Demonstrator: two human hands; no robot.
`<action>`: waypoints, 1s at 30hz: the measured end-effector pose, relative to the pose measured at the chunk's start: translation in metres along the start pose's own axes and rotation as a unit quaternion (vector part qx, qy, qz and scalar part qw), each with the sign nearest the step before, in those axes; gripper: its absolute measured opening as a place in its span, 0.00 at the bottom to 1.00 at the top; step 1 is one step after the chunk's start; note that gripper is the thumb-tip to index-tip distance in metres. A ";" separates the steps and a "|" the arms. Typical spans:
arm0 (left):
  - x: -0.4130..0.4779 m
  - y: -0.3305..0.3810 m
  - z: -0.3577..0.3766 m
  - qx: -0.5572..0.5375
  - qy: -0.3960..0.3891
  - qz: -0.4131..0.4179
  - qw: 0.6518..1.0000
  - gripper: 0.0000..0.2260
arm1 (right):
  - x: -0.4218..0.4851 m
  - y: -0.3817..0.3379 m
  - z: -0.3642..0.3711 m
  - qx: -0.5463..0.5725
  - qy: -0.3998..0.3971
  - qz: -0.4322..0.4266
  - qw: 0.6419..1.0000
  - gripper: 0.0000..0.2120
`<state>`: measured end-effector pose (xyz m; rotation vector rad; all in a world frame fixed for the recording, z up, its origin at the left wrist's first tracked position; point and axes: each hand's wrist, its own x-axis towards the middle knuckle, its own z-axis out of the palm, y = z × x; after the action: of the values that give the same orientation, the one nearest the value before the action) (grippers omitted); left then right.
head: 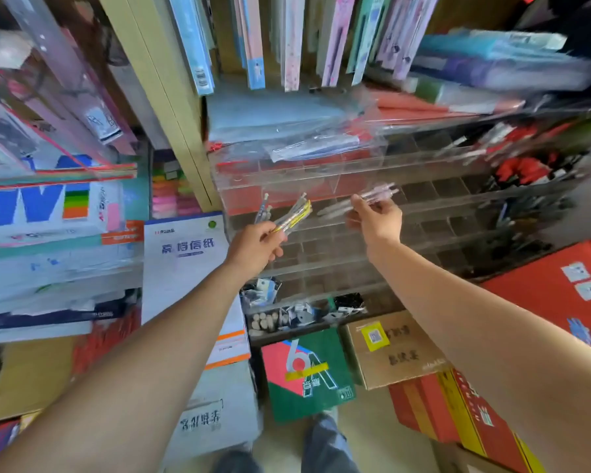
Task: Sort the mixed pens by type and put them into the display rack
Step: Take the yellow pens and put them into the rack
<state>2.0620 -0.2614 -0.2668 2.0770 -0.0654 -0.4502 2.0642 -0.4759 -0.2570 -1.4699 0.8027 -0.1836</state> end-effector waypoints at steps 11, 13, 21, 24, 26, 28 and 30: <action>0.016 0.009 0.024 -0.041 0.033 -0.065 0.997 0.07 | 0.057 0.023 0.014 -0.182 -0.070 -0.005 0.981 0.12; 0.017 0.011 0.026 -0.039 0.030 -0.064 0.997 0.07 | 0.060 0.024 0.015 -0.225 -0.090 -0.015 0.970 0.11; 0.025 0.028 0.045 -0.031 -0.003 -0.055 0.998 0.08 | 0.055 0.007 -0.007 -0.151 -0.109 -0.026 0.982 0.17; 0.031 0.041 0.058 -0.037 -0.033 -0.033 0.998 0.08 | 0.044 0.001 -0.022 -0.075 -0.237 -0.005 0.968 0.10; 0.034 0.052 0.067 -0.038 -0.059 -0.021 0.997 0.09 | 0.040 -0.001 -0.032 -0.025 -0.326 0.032 0.945 0.08; 0.036 0.064 0.076 -0.028 -0.076 -0.013 0.997 0.09 | 0.043 -0.005 -0.042 0.043 -0.369 0.064 0.926 0.08; 0.038 0.075 0.082 -0.010 -0.084 -0.004 0.996 0.09 | 0.049 -0.008 -0.052 0.077 -0.393 0.072 0.913 0.08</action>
<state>2.0794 -0.3768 -0.2528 2.0167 -0.1517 -0.6271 2.0725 -0.5468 -0.2627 -1.1764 0.2219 0.4338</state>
